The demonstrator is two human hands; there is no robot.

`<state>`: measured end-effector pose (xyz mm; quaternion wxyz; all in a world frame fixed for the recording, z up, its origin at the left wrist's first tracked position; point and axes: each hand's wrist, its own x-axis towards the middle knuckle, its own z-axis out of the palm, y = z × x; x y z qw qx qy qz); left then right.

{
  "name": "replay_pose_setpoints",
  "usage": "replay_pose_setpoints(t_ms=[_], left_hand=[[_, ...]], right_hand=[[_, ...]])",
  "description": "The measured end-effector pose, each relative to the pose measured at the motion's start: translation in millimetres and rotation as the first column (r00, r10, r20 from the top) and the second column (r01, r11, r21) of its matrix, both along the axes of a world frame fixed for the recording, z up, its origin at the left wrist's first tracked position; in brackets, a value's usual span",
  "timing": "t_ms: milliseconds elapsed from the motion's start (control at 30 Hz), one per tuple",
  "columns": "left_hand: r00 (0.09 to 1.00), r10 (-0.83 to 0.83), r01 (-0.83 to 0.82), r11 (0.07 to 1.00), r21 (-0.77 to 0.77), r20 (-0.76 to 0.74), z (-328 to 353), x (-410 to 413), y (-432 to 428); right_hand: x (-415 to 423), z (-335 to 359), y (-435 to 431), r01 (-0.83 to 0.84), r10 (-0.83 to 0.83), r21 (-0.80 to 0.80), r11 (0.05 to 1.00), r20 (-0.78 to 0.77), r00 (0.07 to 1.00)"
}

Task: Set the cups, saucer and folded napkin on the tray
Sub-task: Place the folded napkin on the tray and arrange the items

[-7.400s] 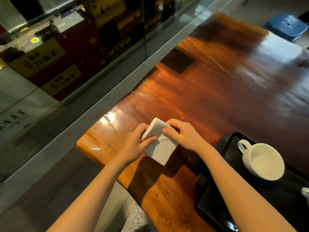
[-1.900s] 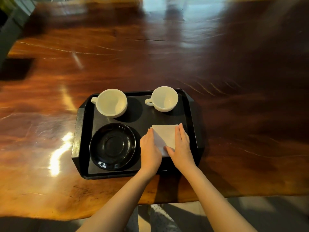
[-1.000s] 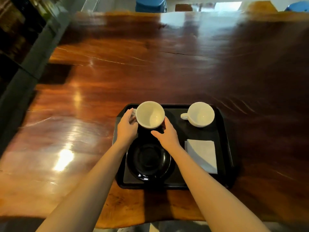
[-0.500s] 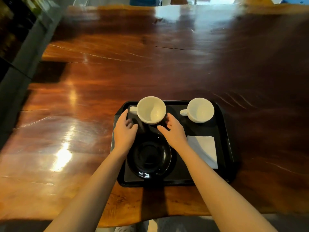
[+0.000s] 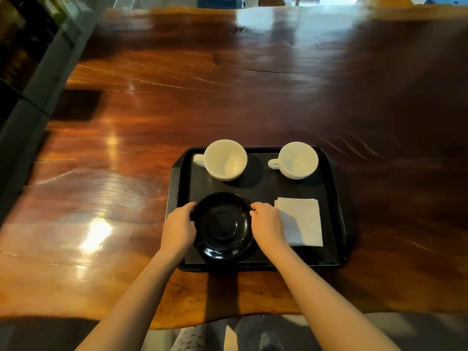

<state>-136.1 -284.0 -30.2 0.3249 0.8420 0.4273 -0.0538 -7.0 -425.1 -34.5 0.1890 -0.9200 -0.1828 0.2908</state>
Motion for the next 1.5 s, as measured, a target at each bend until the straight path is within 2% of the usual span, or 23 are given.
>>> replay_pose_setpoints(t_ms=[133, 400, 567, 667, 733, 833, 900, 1233, 1500], left_hand=[[1.0, 0.004, -0.004, 1.0, 0.003, 0.003, 0.7, 4.6, -2.1], [1.0, -0.015, 0.015, 0.999, -0.033, -0.003, 2.1, 6.9, 2.2], [0.996, -0.069, 0.068, 0.998, -0.008, -0.057, 12.4, 7.2, 6.6], [0.986, -0.122, 0.128, 0.991, 0.046, -0.112, 25.3, 9.8, 14.1], [0.977, -0.162, 0.173, 0.982, 0.074, -0.135, 36.0, 15.6, 15.7], [0.972, -0.176, 0.19, 0.978, 0.08, -0.156, 46.1, 22.5, 8.0], [0.974, -0.155, 0.17, 0.982, 0.085, -0.164, 45.7, 22.5, -2.4], [0.99, 0.089, -0.086, 0.996, 0.036, -0.109, 22.8, -18.1, -55.5], [0.997, 0.06, -0.058, 0.998, 0.037, -0.056, 31.3, -14.7, -45.9]], right_hand=[[0.5, -2.2, -4.2, 0.089, -0.087, 0.077, 0.993, -0.017, 0.996], [5.4, -5.1, -8.5, 0.105, -0.101, 0.141, 0.984, -0.037, 0.994], [12.3, 10.6, -18.6, -0.035, 0.043, 0.167, 0.985, -0.04, 0.998], [33.0, 29.2, -35.7, -0.045, 0.041, 0.198, 0.979, 0.023, 0.999], [49.4, 39.4, -49.5, -0.079, 0.068, 0.126, 0.989, 0.093, 0.993], [59.7, 38.7, -66.4, -0.3, 0.324, -0.158, 0.941, 0.155, 0.933], [54.9, 28.6, -73.8, -0.407, 0.444, -0.222, 0.886, 0.158, 0.882], [34.4, -9.8, -89.0, -0.416, 0.453, -0.196, 0.888, 0.212, 0.866], [34.0, 3.4, -83.8, -0.376, 0.398, -0.146, 0.915, 0.176, 0.9]])
